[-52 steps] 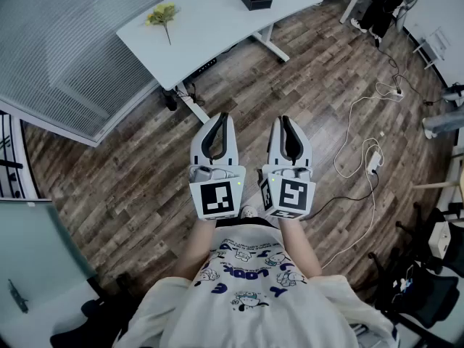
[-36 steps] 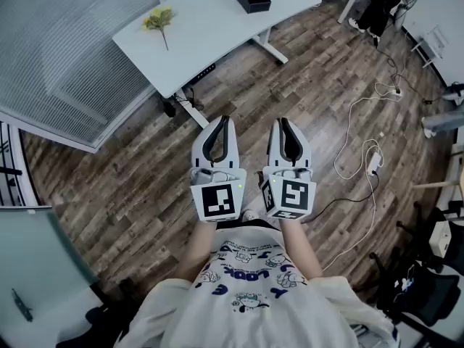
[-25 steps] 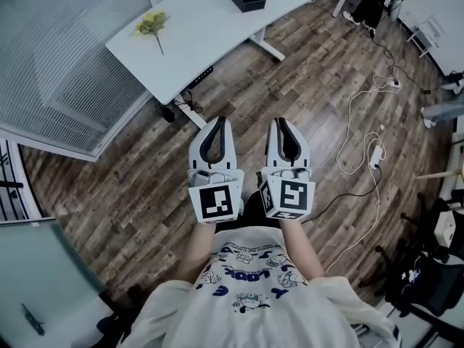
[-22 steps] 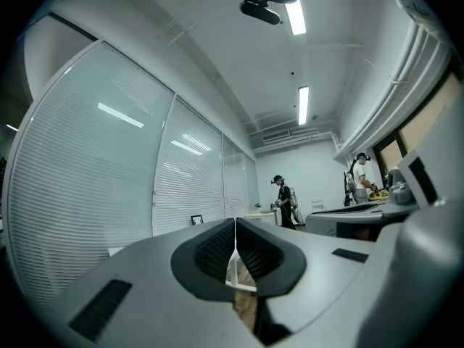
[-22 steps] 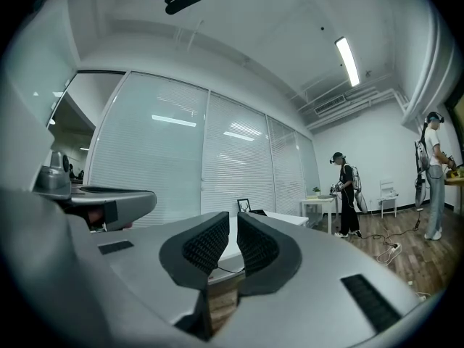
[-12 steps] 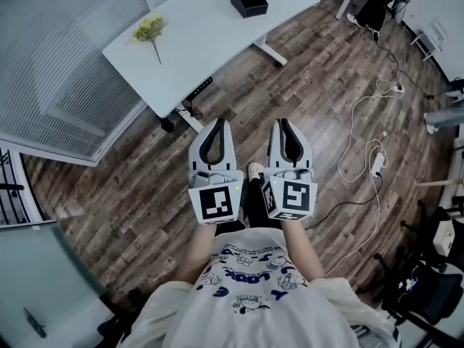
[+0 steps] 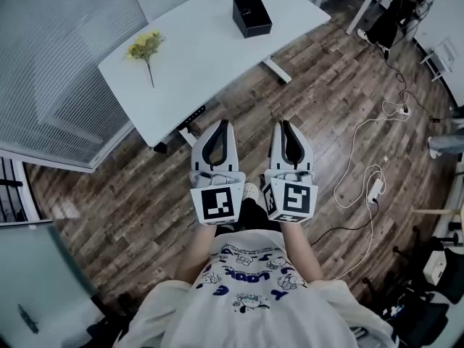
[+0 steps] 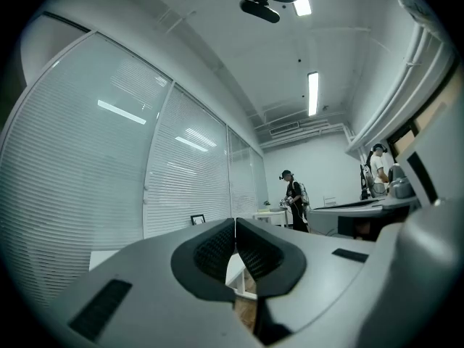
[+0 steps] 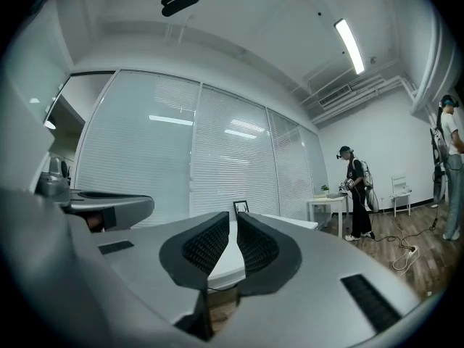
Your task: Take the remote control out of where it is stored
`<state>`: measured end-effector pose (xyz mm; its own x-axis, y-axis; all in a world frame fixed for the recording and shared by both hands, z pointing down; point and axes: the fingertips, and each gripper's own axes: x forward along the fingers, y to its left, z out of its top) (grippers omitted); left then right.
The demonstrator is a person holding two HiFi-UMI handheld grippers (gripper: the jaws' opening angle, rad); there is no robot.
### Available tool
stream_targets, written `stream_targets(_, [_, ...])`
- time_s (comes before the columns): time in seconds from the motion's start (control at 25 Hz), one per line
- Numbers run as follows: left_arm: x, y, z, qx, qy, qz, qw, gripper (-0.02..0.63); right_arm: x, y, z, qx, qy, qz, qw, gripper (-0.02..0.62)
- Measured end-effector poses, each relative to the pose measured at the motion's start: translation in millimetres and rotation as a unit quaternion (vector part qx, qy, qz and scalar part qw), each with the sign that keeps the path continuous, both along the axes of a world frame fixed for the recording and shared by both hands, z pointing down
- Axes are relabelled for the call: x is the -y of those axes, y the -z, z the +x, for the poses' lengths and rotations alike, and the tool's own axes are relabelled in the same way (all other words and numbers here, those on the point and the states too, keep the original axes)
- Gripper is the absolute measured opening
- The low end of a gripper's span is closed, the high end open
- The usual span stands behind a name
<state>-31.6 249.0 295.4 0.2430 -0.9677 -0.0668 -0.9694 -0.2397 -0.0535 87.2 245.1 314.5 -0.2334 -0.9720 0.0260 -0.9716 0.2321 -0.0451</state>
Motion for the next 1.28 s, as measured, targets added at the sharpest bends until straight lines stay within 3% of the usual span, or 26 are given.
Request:
stream_targets(0.28, [74.5,1.9,32.8,-0.002,0.019,0.001,0.9998,0.020,76.4,3.7,29.9,-0.005,0.023,0.003,1.000,0.052])
stream_targets(0.52, [109.5,-3.0,53.1,-0.001,0.024,-0.004,0.9997,0.020,113.5,-4.5,49.3,-0.002,0.028,-0.006,1.000,0.052])
stream_targets(0.92, [165.7,-20.8,58.9,0.016,0.027,-0.023,0.9992,0.020,167.3,-19.6,52.8,0.004,0.036,-0.020,0.999,0.052])
stream_targets(1.28, [244.6,-18.6,51.8,0.001,0.034,-0.016,0.9993,0.020,246.3,-23.1,49.1,0.004,0.035,-0.020,0.999,0.052])
